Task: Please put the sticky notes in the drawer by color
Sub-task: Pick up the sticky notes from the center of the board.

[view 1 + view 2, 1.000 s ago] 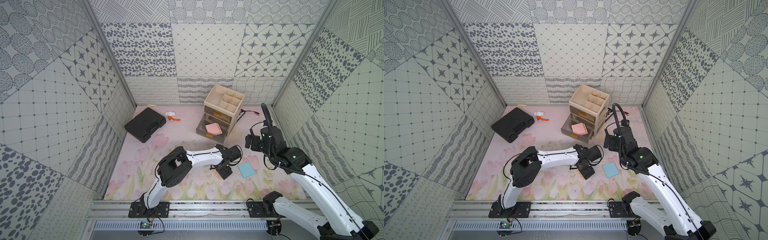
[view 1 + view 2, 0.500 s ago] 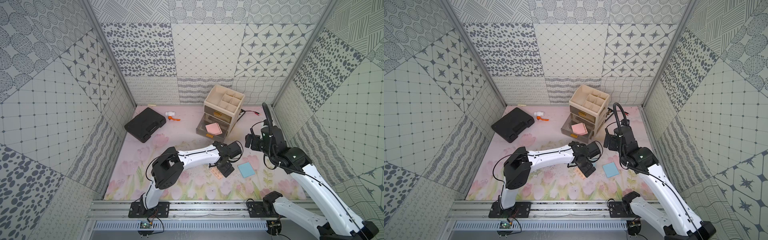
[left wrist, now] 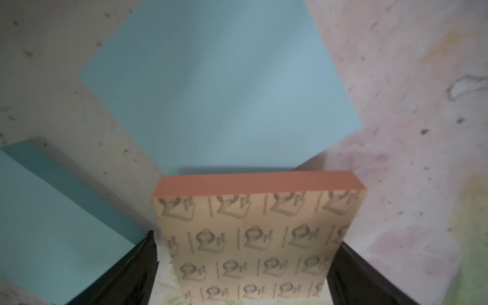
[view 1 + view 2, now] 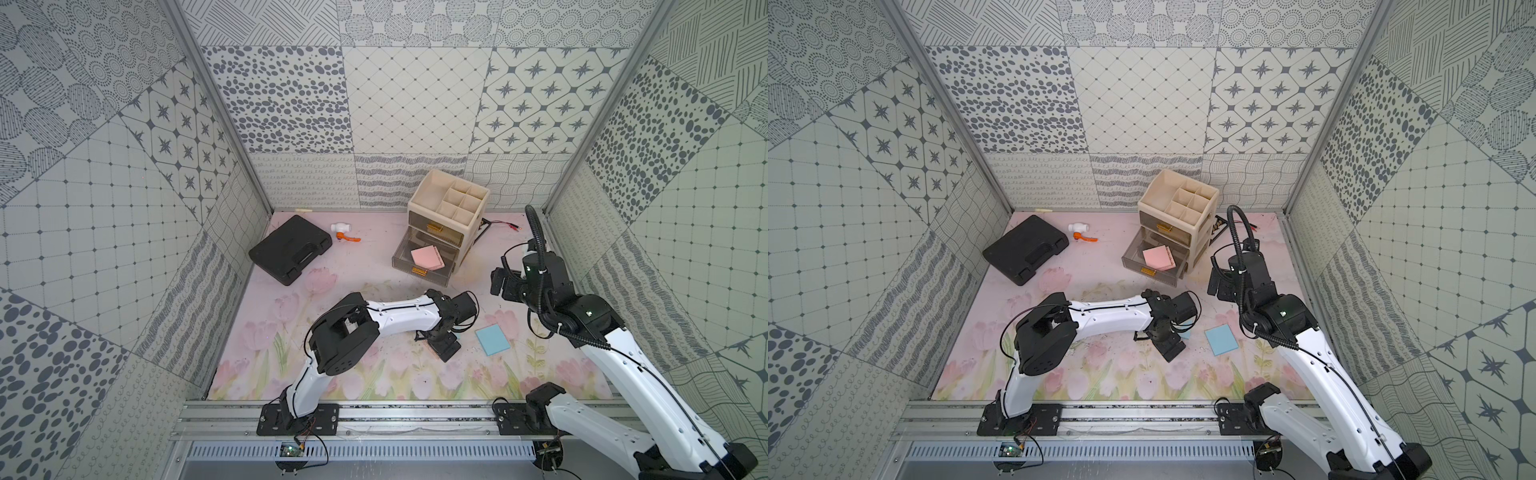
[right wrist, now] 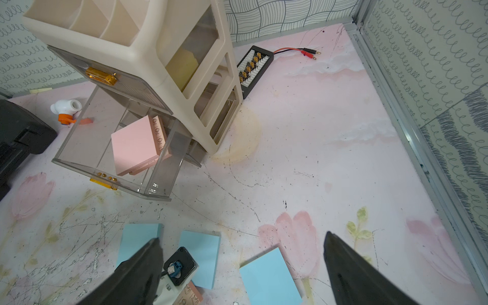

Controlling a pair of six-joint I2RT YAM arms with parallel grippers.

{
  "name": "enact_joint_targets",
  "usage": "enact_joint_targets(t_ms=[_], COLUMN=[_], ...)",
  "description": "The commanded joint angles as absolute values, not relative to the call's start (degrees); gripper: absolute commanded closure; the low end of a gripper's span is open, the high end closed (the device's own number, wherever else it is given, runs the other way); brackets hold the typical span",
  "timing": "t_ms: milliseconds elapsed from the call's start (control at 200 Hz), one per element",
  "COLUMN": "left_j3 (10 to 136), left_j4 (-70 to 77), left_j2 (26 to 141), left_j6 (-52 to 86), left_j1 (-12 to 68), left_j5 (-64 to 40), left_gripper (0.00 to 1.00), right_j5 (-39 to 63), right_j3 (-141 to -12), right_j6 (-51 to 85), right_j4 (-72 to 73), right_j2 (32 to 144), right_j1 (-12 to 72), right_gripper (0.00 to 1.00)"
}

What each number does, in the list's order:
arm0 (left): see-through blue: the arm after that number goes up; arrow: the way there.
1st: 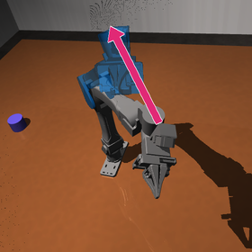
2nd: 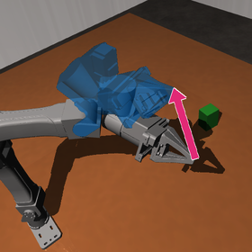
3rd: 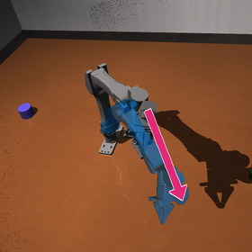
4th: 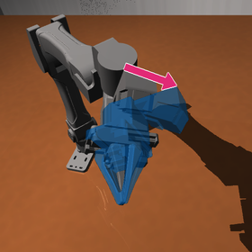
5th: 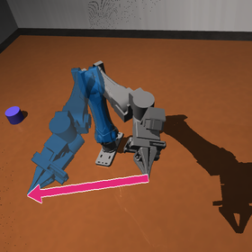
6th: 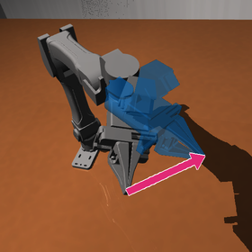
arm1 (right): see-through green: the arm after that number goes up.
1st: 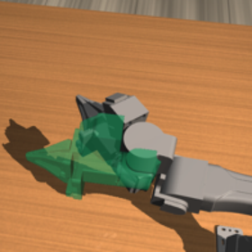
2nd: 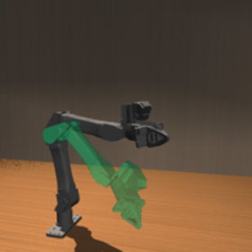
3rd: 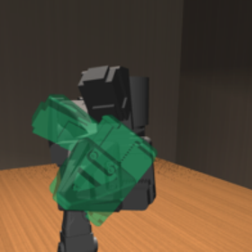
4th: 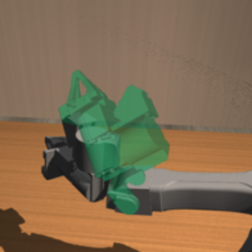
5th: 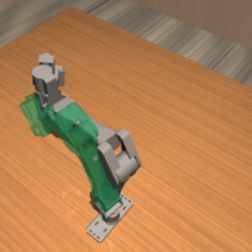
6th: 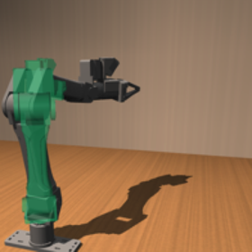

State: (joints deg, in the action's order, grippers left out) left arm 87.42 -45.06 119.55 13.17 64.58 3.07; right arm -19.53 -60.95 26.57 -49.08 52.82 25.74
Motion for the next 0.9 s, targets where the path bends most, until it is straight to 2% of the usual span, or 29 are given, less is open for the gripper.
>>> enact_joint_targets(t_ms=[0,140,315,896], left_j3=[86.88,87.48,87.39,90.19], left_j4=[-42.99,-43.06,-43.59,-48.61], left_j2=[119.71,120.02,120.51,113.56], left_j6=[14.41,14.50,14.59,17.05], left_j1=[63.99,64.14,64.28,64.84], left_j5=[1.32,1.37,0.68,3.38], left_gripper=[0.00,0.03,0.16,0.21], right_j5=[-19.34,-19.34,-19.40,-18.90], right_j3=[-60.96,-60.96,-60.74,-60.98], right_j6=[26.91,26.89,26.89,27.60], right_j4=[-47.51,-47.45,-47.42,-47.03], right_j2=[51.80,51.82,51.69,51.31], right_j1=[25.56,25.41,25.34,25.23], right_gripper=[0.01,0.01,0.01,0.01])
